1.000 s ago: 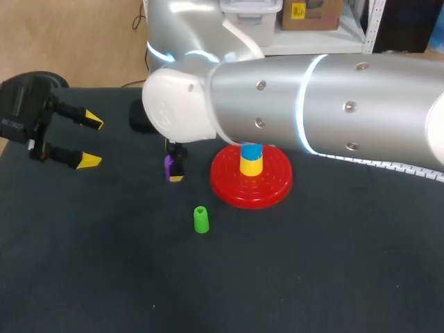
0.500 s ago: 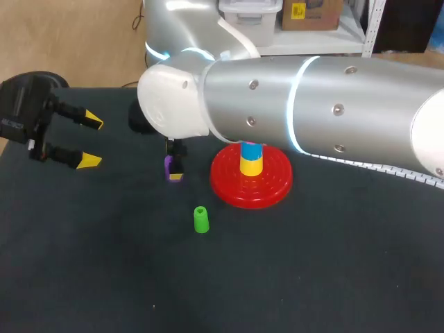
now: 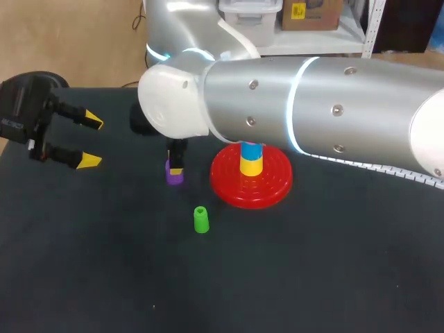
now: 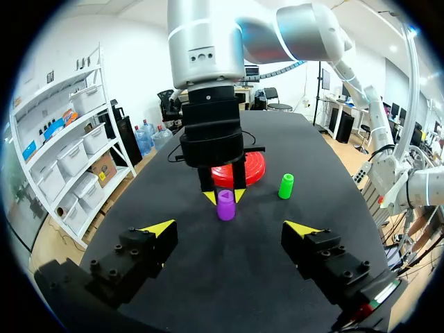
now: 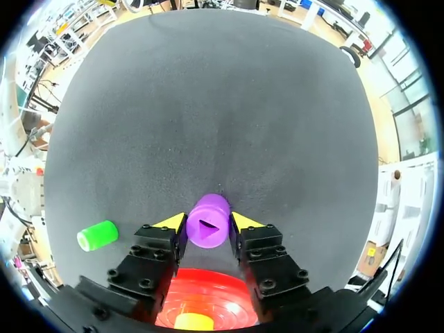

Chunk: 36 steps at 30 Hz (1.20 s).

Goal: Pick up and stack the cylinders on the red base in this order: pink,purple,orange,green

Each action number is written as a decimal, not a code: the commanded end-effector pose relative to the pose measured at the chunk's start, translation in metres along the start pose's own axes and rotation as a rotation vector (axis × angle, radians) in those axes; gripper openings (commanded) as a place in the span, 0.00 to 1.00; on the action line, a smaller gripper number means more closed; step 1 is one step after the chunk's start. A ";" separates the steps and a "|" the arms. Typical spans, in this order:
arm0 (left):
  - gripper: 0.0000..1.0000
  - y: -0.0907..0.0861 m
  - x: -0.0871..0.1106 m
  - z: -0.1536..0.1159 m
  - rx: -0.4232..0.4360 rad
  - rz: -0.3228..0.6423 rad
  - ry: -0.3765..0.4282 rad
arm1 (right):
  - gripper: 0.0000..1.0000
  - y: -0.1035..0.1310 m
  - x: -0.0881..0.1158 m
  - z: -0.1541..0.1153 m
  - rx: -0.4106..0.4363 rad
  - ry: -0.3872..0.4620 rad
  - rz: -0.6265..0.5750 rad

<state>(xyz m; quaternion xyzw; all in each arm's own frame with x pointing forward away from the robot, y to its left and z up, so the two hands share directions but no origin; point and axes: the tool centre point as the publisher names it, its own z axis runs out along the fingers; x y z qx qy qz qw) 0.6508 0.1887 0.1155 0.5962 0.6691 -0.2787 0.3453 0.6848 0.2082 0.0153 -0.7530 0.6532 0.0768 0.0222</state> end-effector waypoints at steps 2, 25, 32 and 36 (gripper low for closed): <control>1.00 0.000 0.001 0.000 -0.002 0.003 -0.004 | 0.00 0.001 -0.001 -0.005 0.002 -0.025 0.013; 1.00 0.000 0.001 0.000 -0.002 0.003 -0.004 | 0.00 0.007 0.047 -0.176 0.106 0.005 0.053; 1.00 0.000 0.001 0.000 -0.002 0.003 -0.004 | 0.00 0.032 0.072 -0.217 0.139 0.012 0.102; 1.00 0.000 0.001 0.000 -0.002 0.003 -0.004 | 0.00 0.046 0.086 -0.226 0.160 0.027 0.138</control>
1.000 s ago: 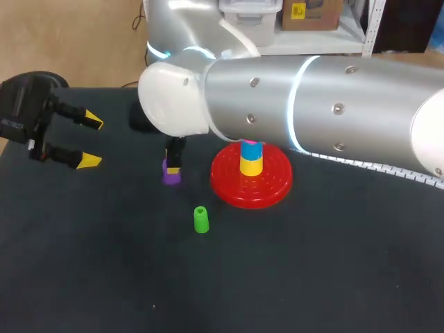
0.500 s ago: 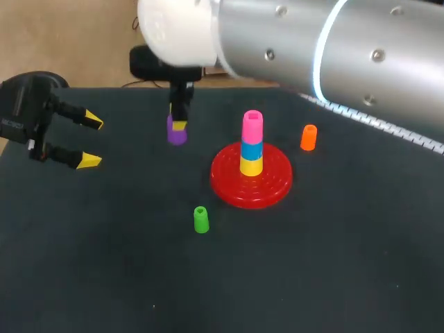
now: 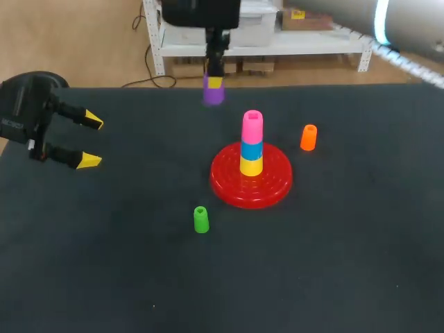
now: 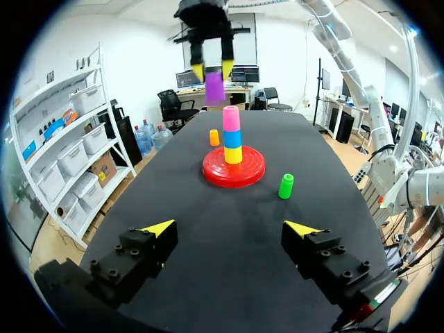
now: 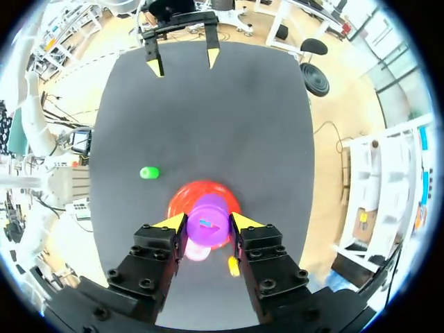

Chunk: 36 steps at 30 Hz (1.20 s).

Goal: Pick up and stack the cylinders on the red base in this order: pink,purple,orange,green

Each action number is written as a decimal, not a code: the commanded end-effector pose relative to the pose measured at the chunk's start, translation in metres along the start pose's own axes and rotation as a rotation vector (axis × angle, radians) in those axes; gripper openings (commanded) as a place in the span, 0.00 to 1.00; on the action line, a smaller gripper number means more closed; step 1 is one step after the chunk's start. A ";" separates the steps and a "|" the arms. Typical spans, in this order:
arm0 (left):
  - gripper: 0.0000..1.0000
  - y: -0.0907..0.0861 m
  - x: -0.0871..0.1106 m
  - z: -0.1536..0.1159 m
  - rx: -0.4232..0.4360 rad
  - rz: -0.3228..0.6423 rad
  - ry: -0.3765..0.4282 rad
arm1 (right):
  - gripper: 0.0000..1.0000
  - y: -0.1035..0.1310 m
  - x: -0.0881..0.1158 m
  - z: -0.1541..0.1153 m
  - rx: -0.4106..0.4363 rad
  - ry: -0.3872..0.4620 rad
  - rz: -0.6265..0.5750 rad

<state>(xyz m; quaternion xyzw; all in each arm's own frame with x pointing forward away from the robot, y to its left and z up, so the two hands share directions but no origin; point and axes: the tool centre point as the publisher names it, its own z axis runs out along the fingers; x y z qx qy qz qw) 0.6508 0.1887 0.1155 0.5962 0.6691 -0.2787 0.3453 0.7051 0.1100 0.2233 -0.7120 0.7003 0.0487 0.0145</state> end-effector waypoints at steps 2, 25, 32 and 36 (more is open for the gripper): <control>1.00 0.000 0.001 0.000 -0.002 0.003 -0.004 | 0.00 0.040 0.029 -0.004 0.112 -0.034 0.035; 1.00 0.000 0.001 0.000 -0.002 0.003 -0.004 | 0.00 0.042 0.059 0.019 0.095 -0.049 0.125; 1.00 0.000 0.001 0.000 -0.002 0.003 -0.004 | 0.00 0.033 0.059 0.029 0.077 -0.036 0.124; 1.00 0.000 0.001 0.000 -0.002 0.003 -0.004 | 0.00 0.030 0.059 0.031 0.075 -0.037 0.121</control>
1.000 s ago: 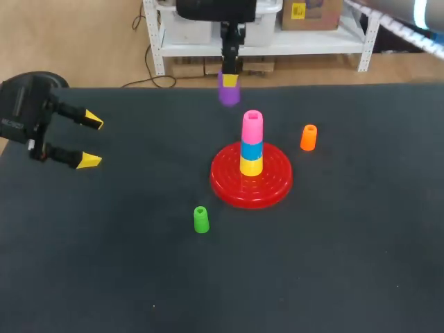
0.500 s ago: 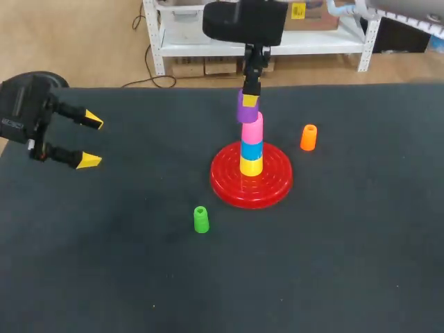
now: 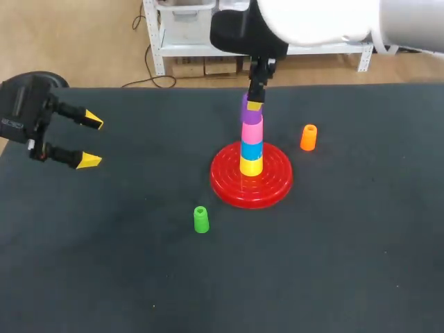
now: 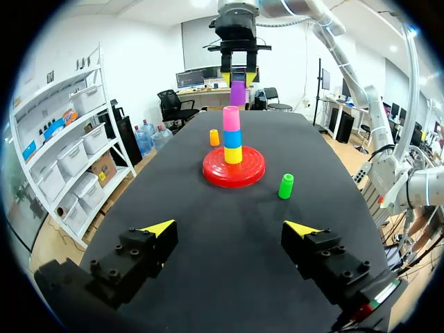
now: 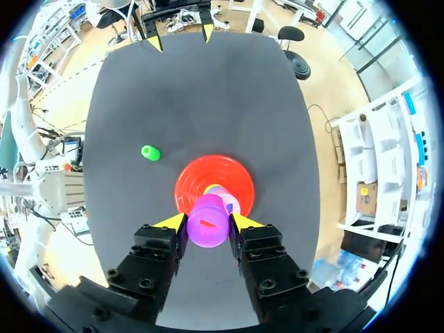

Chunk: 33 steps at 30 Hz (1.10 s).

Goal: Pick up and stack the cylinders on the red base in this order: pink,purple,orange,green

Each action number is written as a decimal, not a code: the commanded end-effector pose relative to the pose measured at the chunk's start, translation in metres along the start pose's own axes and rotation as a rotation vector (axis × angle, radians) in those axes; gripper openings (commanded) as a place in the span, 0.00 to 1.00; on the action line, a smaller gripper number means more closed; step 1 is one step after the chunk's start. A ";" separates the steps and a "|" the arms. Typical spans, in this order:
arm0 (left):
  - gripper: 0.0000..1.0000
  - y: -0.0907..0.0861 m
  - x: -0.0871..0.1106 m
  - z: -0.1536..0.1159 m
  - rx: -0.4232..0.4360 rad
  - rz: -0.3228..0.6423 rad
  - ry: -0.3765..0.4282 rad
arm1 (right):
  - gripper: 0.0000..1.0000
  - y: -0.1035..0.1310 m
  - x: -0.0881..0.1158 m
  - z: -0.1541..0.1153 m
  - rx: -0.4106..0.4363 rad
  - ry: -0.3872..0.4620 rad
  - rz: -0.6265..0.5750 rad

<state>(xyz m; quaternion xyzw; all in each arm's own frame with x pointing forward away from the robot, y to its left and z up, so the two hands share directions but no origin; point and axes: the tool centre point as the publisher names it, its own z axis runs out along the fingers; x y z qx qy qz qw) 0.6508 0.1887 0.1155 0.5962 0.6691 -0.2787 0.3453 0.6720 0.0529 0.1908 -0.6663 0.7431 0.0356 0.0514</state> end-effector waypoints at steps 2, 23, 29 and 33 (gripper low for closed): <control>1.00 0.000 0.001 0.000 -0.002 0.003 -0.004 | 0.00 -0.004 0.000 0.004 -0.007 0.001 -0.003; 1.00 0.000 0.001 0.000 -0.002 0.003 -0.004 | 0.00 -0.019 0.001 0.011 -0.032 0.017 -0.008; 1.00 0.000 0.001 0.000 -0.002 0.003 -0.004 | 0.00 -0.020 0.003 0.012 -0.031 0.009 -0.006; 1.00 0.000 0.001 0.000 -0.002 0.003 -0.004 | 0.00 -0.021 0.005 0.013 -0.027 0.013 -0.002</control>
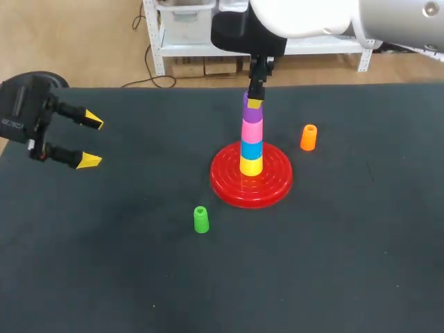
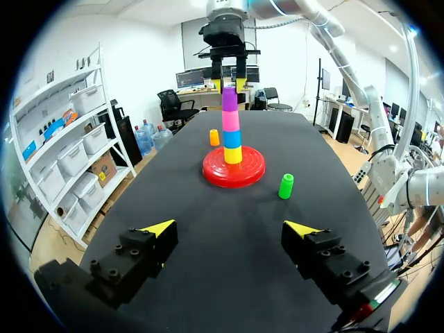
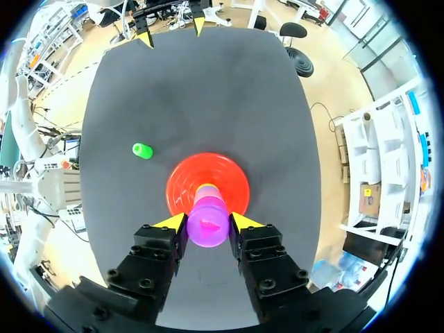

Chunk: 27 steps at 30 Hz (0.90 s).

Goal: Pick up and stack the cylinders on the red base in this order: pink,purple,orange,green

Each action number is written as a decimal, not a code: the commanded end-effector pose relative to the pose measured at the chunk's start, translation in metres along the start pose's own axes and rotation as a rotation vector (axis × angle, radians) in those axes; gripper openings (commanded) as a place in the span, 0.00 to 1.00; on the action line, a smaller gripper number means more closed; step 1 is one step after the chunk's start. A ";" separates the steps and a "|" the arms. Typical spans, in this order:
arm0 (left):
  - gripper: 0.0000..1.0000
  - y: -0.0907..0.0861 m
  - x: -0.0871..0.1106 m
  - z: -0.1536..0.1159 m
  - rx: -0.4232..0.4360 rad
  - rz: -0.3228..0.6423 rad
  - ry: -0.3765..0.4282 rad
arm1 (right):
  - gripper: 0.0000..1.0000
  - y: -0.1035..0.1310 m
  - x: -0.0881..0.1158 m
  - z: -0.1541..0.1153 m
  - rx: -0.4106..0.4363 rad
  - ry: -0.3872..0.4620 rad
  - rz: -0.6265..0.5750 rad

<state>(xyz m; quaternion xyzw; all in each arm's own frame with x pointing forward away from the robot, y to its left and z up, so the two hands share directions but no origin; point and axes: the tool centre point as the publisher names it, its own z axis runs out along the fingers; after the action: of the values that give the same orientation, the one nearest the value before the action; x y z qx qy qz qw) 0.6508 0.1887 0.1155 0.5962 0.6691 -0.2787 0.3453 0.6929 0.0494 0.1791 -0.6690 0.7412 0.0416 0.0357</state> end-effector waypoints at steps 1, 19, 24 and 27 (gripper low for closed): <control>1.00 0.000 0.001 0.000 -0.002 0.003 -0.004 | 0.00 0.000 0.003 0.001 0.003 -0.003 0.004; 1.00 0.000 0.001 0.000 -0.002 0.003 -0.004 | 0.00 0.000 -0.001 0.012 -0.033 -0.009 -0.005; 1.00 0.000 0.001 0.000 -0.002 0.003 -0.004 | 0.00 -0.001 -0.003 0.015 -0.043 -0.010 -0.011; 1.00 0.000 0.001 0.000 -0.002 0.003 -0.004 | 0.00 -0.002 -0.003 0.017 -0.053 -0.010 -0.013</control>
<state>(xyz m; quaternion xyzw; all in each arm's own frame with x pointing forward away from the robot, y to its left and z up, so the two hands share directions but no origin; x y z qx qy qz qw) 0.6508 0.1887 0.1155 0.5962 0.6691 -0.2787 0.3453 0.6906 0.0525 0.1702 -0.6739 0.7358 0.0606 0.0267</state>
